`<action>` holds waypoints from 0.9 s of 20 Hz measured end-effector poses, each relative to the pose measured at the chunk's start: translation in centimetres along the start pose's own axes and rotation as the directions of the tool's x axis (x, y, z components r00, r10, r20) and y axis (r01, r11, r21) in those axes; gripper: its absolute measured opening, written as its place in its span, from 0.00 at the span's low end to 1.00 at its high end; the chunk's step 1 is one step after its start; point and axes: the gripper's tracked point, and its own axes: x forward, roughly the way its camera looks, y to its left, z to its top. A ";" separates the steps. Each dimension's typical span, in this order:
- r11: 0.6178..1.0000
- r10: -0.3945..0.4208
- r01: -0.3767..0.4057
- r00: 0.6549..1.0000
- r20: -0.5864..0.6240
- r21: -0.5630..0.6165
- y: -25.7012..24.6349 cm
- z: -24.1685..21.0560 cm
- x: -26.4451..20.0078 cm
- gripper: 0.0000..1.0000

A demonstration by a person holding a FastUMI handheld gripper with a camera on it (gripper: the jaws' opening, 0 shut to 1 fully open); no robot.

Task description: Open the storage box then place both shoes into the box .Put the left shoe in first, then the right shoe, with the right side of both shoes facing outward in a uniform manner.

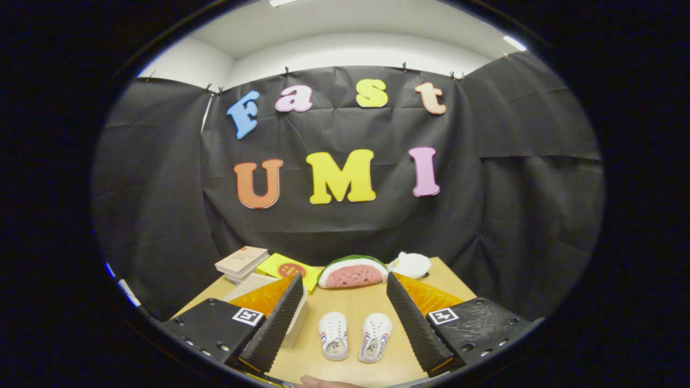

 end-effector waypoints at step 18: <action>0.623 0.778 -0.440 0.432 -0.456 0.647 8.4 -17.4 23.5 0.95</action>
